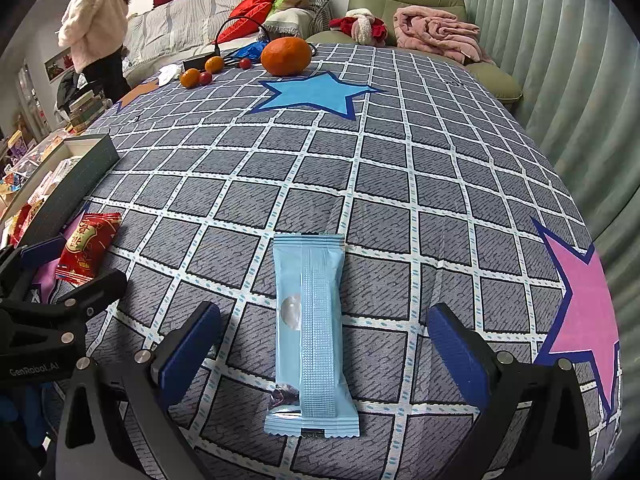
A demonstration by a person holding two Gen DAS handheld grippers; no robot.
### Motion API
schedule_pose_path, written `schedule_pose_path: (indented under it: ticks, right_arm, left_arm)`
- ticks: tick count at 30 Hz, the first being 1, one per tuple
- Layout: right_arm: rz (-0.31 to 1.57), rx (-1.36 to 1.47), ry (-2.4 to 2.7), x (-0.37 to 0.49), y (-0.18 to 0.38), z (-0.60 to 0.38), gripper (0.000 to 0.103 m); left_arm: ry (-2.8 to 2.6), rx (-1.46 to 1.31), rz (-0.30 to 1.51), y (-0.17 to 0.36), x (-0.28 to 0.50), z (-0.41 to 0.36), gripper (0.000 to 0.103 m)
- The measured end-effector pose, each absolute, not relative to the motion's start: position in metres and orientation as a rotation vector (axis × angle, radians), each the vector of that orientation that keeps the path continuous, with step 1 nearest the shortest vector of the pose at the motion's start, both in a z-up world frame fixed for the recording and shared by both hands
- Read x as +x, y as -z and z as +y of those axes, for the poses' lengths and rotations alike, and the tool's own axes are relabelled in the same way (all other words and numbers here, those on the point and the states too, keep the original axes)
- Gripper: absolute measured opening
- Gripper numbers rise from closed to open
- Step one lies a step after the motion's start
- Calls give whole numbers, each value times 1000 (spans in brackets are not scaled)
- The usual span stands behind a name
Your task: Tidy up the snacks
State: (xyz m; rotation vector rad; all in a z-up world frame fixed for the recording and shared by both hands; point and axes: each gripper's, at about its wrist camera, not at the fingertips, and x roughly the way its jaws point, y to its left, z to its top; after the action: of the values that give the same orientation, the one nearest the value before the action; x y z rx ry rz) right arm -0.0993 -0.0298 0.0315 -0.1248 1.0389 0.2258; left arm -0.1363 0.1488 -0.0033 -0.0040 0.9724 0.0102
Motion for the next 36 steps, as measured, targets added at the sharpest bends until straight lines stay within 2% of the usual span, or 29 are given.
schedule_pose_path:
  ticks: [10,16,19,20,22,23,24,25,26,29,36]
  right_arm:
    - [1045,-128,-231,-101,-31,-30,103]
    - [1097,-143,-240,-92,-33,-27,103]
    - [1157,-149,-243,-83,-34,-25,103]
    - [1160,-156,-246,-82,-34,-25,101]
    - [1159,-169,-257,-81,-37,-25,89]
    - [1156,-173,-259,-81,-39,-25,74]
    - [1155,-175,-260,-81,-41,-24,53]
    - [1158,-173,-262,-80,-43,-25,42]
    - [1165,-159,-269,-79,-44,-27,27]
    - [1185,-91,-303,-79,-45,-32,24]
    - [1187,-24,-342,-85,-58,-26,25]
  left_arm:
    - [-18,-7,991,3,-134,148,103]
    - [-27,-14,1090,0,-112,141,103]
    - [-26,-20,1129,-1,-108,138,100]
    - [-20,-17,1132,-1,-109,136,95]
    - [6,-6,1124,-6,-111,131,80]
    - [22,3,1117,-9,-112,128,60]
    - [38,11,1115,-11,-114,125,38]
    - [49,18,1116,-13,-114,122,32]
    - [62,21,1123,-13,-114,120,31]
    - [83,-2,1126,-16,-119,122,27]
    - [123,-18,1085,-34,-132,127,27]
